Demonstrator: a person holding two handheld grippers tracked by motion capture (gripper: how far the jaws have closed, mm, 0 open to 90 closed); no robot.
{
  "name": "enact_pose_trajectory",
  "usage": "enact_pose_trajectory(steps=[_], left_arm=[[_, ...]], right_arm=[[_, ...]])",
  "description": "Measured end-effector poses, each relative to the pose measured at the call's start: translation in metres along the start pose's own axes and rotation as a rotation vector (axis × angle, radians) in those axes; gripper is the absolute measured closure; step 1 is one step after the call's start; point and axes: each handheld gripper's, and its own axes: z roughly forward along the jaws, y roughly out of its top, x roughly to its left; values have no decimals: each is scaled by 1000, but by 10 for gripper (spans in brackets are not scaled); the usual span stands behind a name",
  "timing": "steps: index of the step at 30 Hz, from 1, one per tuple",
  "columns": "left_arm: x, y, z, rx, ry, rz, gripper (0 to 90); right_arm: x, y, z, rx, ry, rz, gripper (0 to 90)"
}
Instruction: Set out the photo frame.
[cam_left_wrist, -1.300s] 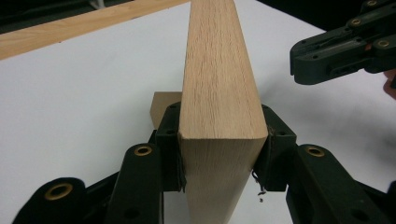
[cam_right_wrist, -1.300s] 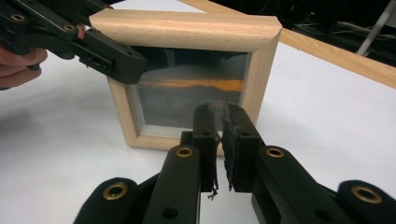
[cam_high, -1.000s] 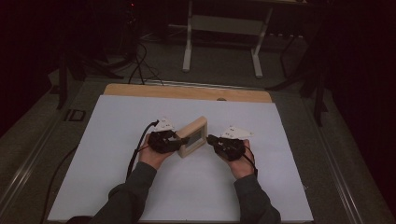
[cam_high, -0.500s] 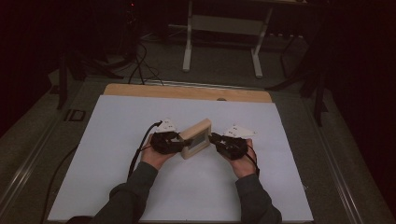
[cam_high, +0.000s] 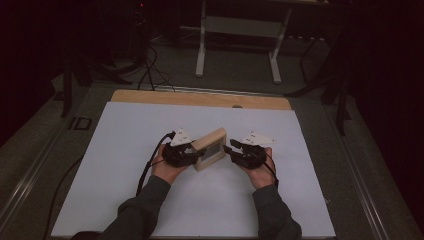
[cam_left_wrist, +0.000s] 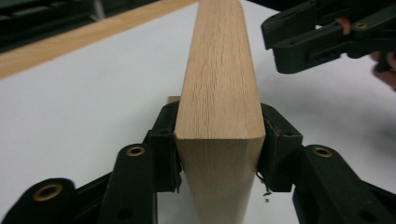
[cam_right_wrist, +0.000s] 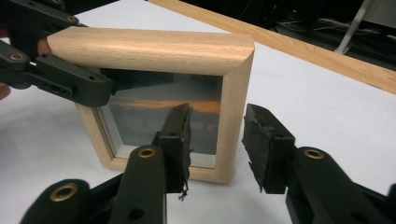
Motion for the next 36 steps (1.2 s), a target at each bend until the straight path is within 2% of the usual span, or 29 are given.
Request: enact_pose_trajectory(steps=[4, 8, 12, 19, 23, 31, 36], left_arm=[[-10, 1, 1, -4, 85, 8, 541], [-14, 0, 2, -6, 108, -17, 549], [-12, 0, 2, -10, 61, -31, 576], [-5, 0, 1, -5, -16, -30, 597], [0, -1, 0, -5, -65, 2, 599], [7, -3, 0, -22, -117, 9, 601], [10, -3, 1, -28, -130, 6, 602]], right_arm=[[-1, 1, 3, 2, 1, 0, 588], [-2, 3, 4, 2, 2, -1, 577], [-3, 3, 6, 10, 2, -4, 566], [-4, 2, 8, 5, 20, 8, 555], [-3, 3, 8, 6, 22, 5, 546], [-3, 3, 10, 9, 39, -10, 476], [-2, 5, 15, 18, 63, -12, 401]])
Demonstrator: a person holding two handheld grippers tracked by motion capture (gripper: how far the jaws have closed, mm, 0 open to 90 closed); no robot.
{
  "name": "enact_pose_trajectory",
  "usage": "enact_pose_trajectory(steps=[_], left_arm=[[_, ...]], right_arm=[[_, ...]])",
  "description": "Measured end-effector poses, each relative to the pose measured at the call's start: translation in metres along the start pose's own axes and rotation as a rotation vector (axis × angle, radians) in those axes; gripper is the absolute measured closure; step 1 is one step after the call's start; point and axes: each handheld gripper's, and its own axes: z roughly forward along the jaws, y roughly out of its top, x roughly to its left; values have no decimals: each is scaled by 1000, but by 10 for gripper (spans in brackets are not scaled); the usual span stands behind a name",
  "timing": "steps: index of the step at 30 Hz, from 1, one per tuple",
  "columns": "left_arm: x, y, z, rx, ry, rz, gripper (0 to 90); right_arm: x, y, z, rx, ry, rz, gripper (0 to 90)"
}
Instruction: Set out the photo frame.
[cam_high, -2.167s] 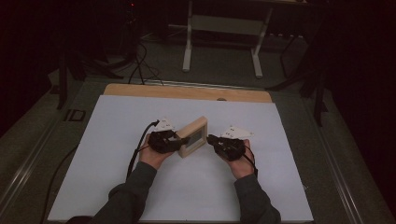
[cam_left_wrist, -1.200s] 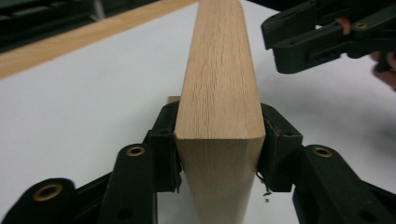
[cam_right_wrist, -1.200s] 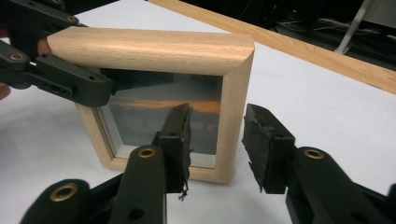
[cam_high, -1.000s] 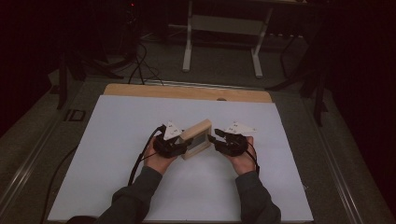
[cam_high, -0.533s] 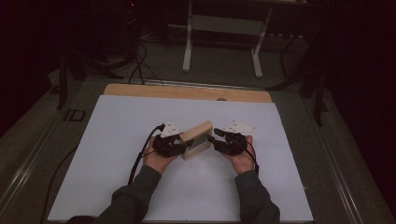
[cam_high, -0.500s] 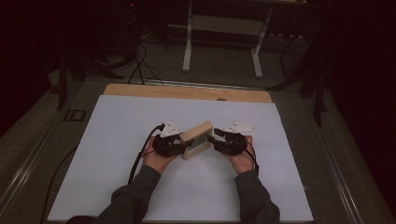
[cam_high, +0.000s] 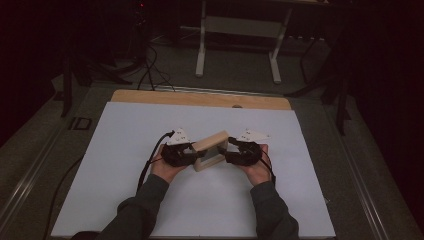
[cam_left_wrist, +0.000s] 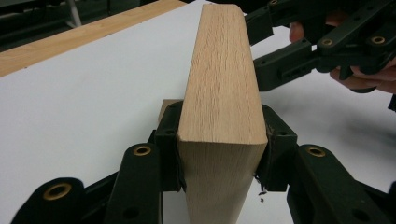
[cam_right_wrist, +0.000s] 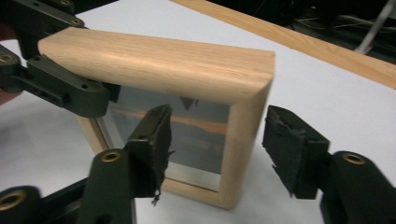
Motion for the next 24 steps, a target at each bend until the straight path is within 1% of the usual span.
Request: enact_pose_trajectory(steps=[4, 6, 9, 11, 13, 16, 18, 20, 22, 24], left_arm=[[0, 0, 0, -2, -17, 23, 602], [2, -1, -1, -4, -31, 22, 603], [5, -2, -1, -12, -58, 20, 603], [6, -2, -1, -11, -74, 39, 603], [6, -2, -1, -13, -86, 47, 603], [9, -3, -1, -12, -116, 65, 602], [8, -2, 0, -8, -123, 80, 602], [9, -1, 0, -7, -123, 77, 601], [10, -2, 0, -8, -121, 72, 600], [9, -1, 1, -3, -98, 83, 592]], right_arm=[[1, 2, 5, 2, 18, 7, 352], [1, 3, 7, -2, 26, 8, 322], [0, 2, 8, -6, 40, 14, 316], [-1, 1, 8, -7, 57, 15, 295], [-2, 1, 8, -7, 72, 16, 273], [-1, 1, 9, -4, 89, 7, 237], [-1, 1, 10, 0, 101, 0, 204], [-1, 1, 13, 3, 110, 3, 193], [0, 1, 14, 1, 105, 0, 192], [1, 1, 14, 2, 96, -2, 203]])
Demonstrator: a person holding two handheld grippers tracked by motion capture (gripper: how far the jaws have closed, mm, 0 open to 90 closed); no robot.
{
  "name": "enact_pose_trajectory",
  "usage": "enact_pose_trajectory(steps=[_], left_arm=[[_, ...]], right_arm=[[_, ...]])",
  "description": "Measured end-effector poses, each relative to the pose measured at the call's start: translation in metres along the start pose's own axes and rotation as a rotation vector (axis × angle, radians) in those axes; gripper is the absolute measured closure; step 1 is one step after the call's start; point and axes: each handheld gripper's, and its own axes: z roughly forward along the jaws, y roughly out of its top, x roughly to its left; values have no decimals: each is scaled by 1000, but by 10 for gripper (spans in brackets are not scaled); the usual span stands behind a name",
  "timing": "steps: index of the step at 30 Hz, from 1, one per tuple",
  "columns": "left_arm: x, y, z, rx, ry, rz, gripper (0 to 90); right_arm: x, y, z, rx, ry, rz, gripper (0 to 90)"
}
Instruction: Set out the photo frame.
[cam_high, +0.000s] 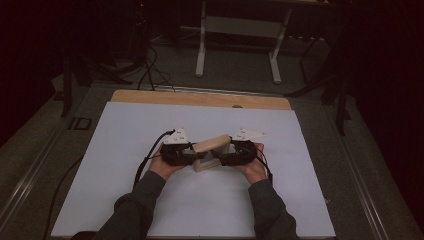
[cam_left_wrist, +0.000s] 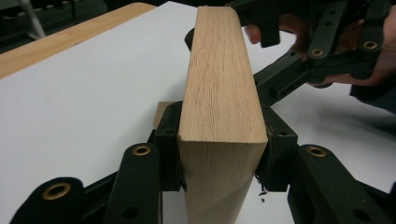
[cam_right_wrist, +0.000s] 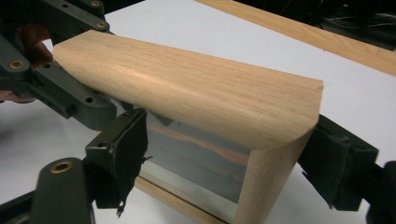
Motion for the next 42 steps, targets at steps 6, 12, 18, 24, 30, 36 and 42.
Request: enact_pose_trajectory(steps=[6, 12, 18, 24, 30, 36, 42], left_arm=[[-1, 4, 2, 33, 97, 3, 555], [0, 3, 5, 40, 119, -10, 496], [1, 2, 4, 61, 142, -27, 448], [1, -6, -5, 46, 146, -80, 464], [-3, -4, -6, 47, 182, -88, 544], [0, -5, -7, 32, 192, -97, 547], [3, -5, -8, 27, 210, -97, 544]], right_arm=[[0, 0, -3, 5, -26, 1, 289], [0, 0, -6, -2, -22, 3, 338], [-4, -3, -6, 5, -29, 13, 363], [-6, -6, -7, -3, -21, 26, 379], [-5, -7, -8, -4, -26, 40, 410], [-5, -7, -7, -16, -34, 52, 431], [-4, -5, -5, -18, -44, 61, 438]])
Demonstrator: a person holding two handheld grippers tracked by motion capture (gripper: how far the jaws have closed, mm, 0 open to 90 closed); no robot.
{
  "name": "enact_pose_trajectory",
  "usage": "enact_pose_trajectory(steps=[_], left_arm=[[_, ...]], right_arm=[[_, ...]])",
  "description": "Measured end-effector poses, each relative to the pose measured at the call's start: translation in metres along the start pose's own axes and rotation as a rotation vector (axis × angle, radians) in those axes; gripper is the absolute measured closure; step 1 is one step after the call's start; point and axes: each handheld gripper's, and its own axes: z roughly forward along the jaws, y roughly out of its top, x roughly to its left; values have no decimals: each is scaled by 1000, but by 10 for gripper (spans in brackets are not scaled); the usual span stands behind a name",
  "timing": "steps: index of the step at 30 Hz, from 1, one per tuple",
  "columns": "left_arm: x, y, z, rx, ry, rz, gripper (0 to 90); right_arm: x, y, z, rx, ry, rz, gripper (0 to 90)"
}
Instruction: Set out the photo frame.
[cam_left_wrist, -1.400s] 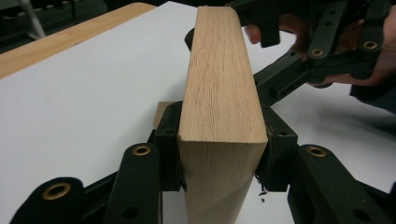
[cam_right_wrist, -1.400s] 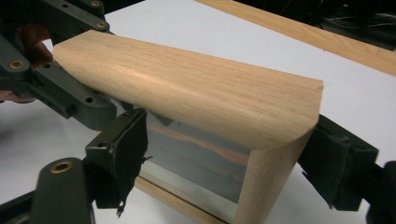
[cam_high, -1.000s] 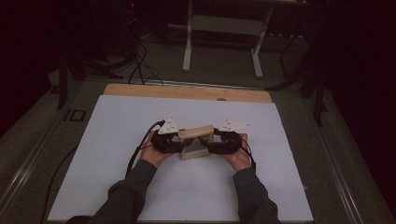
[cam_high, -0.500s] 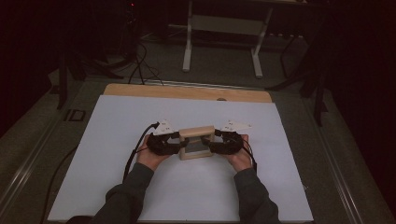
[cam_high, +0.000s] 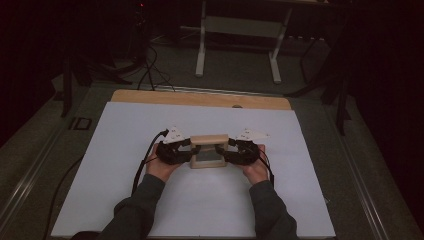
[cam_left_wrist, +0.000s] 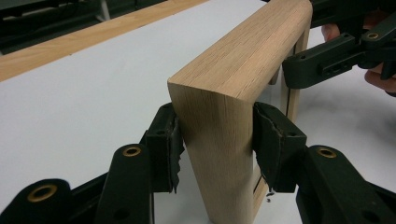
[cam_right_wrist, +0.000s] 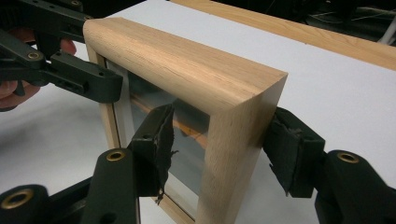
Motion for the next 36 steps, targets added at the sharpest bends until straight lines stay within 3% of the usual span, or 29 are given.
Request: enact_pose_trajectory(steps=[15, 24, 36], left_arm=[[8, 2, 1, -14, 16, -31, 532], [12, 1, 2, -15, 3, -47, 534], [16, 1, 5, -13, 3, -98, 526]], right_arm=[[1, 1, 3, -5, -15, 28, 472], [0, 1, 4, -8, -20, 36, 476], [-1, 2, 7, 7, -33, 44, 480]])
